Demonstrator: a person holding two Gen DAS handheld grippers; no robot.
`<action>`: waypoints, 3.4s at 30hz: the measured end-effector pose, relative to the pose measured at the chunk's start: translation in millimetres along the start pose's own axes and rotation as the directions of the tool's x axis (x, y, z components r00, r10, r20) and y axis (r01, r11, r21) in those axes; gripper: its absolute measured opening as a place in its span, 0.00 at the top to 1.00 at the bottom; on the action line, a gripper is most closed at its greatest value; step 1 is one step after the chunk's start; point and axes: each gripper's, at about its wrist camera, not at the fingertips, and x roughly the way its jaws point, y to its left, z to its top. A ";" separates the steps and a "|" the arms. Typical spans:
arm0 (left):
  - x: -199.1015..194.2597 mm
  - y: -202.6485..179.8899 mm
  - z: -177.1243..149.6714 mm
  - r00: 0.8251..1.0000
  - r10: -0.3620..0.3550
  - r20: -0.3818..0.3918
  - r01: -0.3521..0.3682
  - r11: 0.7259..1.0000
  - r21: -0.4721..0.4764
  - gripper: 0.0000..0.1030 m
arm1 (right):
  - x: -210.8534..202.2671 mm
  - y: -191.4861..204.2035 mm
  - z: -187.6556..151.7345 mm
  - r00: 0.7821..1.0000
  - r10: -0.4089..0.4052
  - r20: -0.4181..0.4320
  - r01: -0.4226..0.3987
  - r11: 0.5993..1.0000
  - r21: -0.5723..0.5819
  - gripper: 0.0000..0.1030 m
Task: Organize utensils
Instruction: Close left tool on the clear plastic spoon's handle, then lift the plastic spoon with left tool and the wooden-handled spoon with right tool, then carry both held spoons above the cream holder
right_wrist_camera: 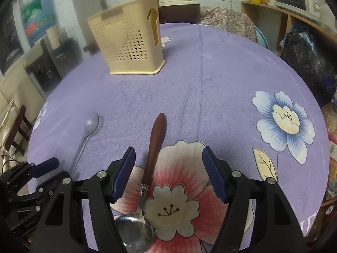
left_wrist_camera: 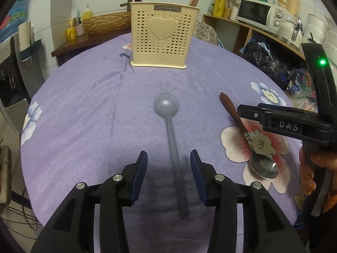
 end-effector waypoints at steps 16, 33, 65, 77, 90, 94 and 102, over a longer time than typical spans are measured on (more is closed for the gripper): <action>16.4 5.0 18.8 0.994 0.108 -0.035 -0.106 0.993 0.047 0.48 | 39.2 30.0 22.4 0.994 -0.093 -0.051 0.089 0.993 -0.075 0.83; 59.1 -26.3 49.4 0.986 0.146 -0.077 -0.141 0.988 0.069 0.48 | 4.8 7.5 22.9 1.000 0.001 0.018 -0.001 1.000 0.015 0.83; 67.3 -26.7 69.3 0.992 0.099 -0.073 -0.097 0.995 0.032 0.65 | -2.3 5.5 20.8 0.999 0.018 0.043 -0.018 1.000 0.021 0.84; -21.0 -9.9 103.7 0.981 0.034 0.190 -0.023 0.998 -0.060 0.65 | -60.0 2.8 31.7 0.982 0.065 0.176 -0.067 0.998 0.010 0.84; -22.8 -7.4 115.3 0.961 -0.004 0.276 0.033 0.994 -0.102 0.65 | -94.7 4.0 41.6 0.968 0.072 0.240 -0.072 0.997 -0.006 0.84; -13.4 -4.6 114.8 0.965 -0.026 0.262 0.058 0.991 -0.116 0.65 | -95.7 5.1 41.4 0.968 0.069 0.243 -0.069 0.998 -0.010 0.84; -7.0 -0.9 106.7 0.967 -0.022 0.254 0.052 0.992 -0.112 0.65 | -95.3 6.0 41.3 0.967 0.067 0.244 -0.066 0.998 -0.012 0.84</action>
